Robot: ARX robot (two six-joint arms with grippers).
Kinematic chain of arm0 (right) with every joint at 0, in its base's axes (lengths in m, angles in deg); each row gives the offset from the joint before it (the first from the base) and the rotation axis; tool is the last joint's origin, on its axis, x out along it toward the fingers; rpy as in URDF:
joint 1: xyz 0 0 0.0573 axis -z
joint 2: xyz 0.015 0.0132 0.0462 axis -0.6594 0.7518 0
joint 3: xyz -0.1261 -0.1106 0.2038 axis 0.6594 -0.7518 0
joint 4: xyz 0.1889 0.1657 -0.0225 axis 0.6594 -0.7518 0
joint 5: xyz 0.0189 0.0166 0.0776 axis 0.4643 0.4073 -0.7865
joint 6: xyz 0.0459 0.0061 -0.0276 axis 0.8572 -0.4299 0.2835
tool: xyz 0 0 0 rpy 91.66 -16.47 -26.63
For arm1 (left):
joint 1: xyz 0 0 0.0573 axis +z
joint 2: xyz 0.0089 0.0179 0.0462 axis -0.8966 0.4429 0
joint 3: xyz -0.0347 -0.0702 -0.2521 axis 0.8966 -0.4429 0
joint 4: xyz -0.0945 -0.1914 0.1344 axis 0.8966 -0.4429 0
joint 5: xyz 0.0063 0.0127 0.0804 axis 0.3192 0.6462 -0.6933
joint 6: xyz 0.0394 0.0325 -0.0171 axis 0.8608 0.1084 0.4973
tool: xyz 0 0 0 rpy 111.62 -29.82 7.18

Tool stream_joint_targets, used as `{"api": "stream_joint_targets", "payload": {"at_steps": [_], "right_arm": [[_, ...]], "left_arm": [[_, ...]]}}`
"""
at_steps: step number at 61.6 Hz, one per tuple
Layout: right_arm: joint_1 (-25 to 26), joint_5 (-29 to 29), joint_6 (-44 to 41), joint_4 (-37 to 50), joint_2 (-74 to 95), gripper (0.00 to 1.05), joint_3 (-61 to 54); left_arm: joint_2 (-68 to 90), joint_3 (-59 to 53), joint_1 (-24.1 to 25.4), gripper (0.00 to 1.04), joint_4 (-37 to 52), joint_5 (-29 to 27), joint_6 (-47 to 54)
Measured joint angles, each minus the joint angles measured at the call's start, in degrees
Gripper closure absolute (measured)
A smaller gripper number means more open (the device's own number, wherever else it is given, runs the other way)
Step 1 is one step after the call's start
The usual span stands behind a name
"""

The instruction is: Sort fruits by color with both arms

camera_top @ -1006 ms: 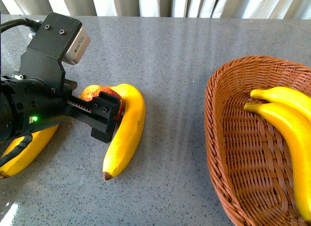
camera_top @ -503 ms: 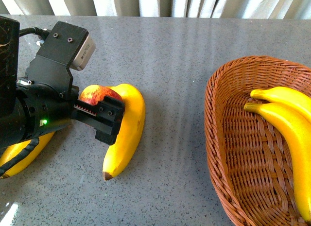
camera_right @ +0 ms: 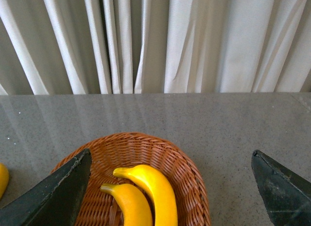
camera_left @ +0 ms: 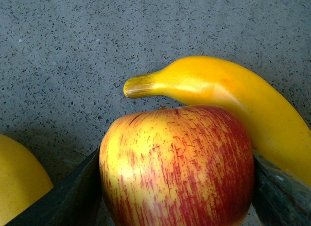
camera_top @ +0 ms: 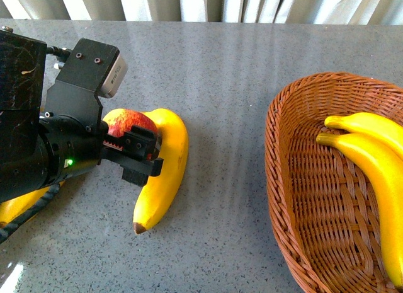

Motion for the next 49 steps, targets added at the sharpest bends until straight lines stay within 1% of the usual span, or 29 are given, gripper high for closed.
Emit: {"api": "stream_joint_targets", "payload": {"at_steps": [14,24,33,36,41,49], "right_arm": [[0.0,0.0,0.0,0.0,0.0,0.09,0.0],[0.0,0.0,0.0,0.0,0.0,0.09,0.0],[0.0,0.0,0.0,0.0,0.0,0.09,0.0],[0.0,0.0,0.0,0.0,0.0,0.09,0.0],[0.0,0.0,0.0,0.0,0.0,0.09,0.0],[0.0,0.02,0.0,0.0,0.0,0.09,0.0]], "left_arm": [[-1.27,-1.99,0.07,0.34,2.08,0.66,-1.27],[-7.37,-5.75,2.51,0.34,3.93,2.25,-3.85],[-15.93,-9.77,8.17,0.34,5.51,3.02,-6.93],[-20.09,-12.15,12.2,0.34,5.46,3.06,-7.8],[-23.5,-14.6,16.87,0.34,4.85,3.43,-8.26],[-29.18,-18.84,25.79,0.34,3.48,6.32,-8.74]]}}
